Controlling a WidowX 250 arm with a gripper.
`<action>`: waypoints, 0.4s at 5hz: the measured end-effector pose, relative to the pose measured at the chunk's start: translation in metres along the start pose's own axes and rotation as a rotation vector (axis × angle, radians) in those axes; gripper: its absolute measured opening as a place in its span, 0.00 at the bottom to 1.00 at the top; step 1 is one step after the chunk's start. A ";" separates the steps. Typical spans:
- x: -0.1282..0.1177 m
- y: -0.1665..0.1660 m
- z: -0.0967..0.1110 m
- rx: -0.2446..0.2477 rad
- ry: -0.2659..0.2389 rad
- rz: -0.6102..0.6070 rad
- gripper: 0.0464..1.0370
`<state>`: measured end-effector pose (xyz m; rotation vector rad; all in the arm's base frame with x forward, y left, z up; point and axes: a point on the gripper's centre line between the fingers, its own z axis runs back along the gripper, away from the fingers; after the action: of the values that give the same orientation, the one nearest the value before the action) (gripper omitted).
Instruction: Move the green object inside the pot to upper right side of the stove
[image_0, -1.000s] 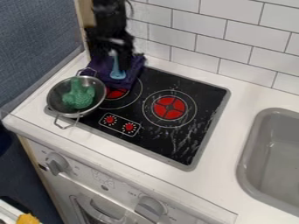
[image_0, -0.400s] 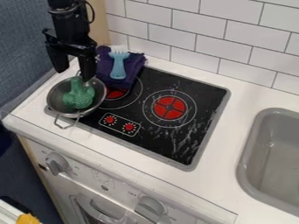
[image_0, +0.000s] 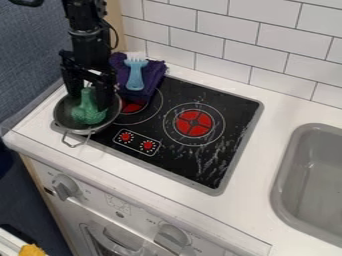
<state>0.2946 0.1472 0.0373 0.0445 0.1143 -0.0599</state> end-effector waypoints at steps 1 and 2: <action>0.001 -0.003 -0.002 0.012 0.007 -0.013 0.63; 0.002 -0.006 0.000 0.012 -0.002 -0.022 0.37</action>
<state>0.2963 0.1410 0.0363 0.0548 0.1124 -0.0823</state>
